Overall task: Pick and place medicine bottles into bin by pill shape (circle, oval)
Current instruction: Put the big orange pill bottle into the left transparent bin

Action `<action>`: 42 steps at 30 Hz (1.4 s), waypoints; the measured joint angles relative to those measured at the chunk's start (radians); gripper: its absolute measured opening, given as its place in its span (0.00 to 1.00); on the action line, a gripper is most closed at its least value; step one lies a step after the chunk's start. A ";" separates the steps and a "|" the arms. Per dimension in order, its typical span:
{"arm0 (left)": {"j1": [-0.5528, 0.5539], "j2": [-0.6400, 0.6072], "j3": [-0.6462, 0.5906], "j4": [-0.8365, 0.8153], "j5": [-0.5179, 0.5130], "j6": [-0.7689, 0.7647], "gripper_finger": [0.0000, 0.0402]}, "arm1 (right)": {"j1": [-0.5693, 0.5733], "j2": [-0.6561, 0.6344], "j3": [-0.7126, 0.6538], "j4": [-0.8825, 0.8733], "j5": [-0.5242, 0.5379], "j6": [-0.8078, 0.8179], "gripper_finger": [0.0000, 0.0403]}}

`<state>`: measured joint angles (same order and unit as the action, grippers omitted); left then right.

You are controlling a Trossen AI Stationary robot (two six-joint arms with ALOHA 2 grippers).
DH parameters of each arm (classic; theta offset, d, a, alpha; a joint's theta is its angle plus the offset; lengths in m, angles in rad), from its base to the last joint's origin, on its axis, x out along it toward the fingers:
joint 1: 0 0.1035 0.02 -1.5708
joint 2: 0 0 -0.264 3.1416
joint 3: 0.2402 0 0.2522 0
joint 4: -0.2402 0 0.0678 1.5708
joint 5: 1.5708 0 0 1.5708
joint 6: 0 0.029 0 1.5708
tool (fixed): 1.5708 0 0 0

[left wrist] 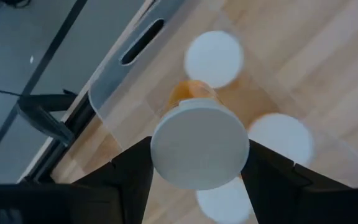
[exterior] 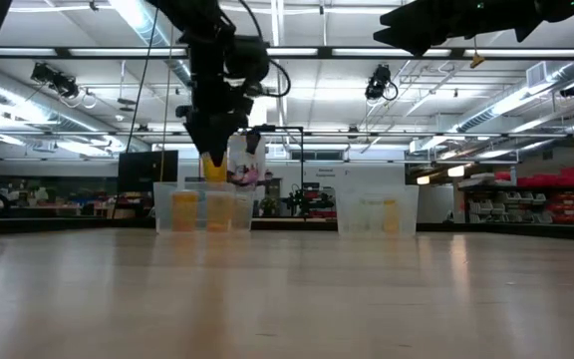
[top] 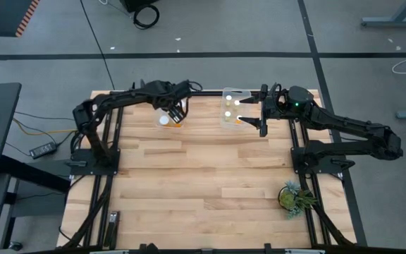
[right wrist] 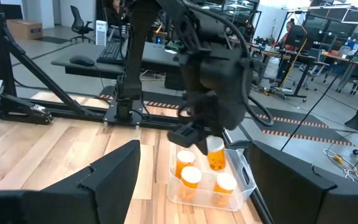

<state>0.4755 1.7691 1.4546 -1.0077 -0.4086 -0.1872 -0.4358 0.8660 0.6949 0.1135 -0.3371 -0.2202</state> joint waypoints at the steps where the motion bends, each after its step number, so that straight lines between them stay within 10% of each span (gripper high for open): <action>1: 0.015 0.000 -0.011 0.015 0.000 0.000 0.56 | 0.000 0.000 0.000 0.000 0.000 0.000 0.76; 42: 0.149 0.000 -0.189 0.172 0.146 -0.010 0.61 | 0.000 0.000 0.000 0.000 0.000 0.000 0.76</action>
<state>0.6247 1.7695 1.2659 -0.8356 -0.2623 -0.1974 -0.4357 0.8660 0.6949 0.1135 -0.3370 -0.2207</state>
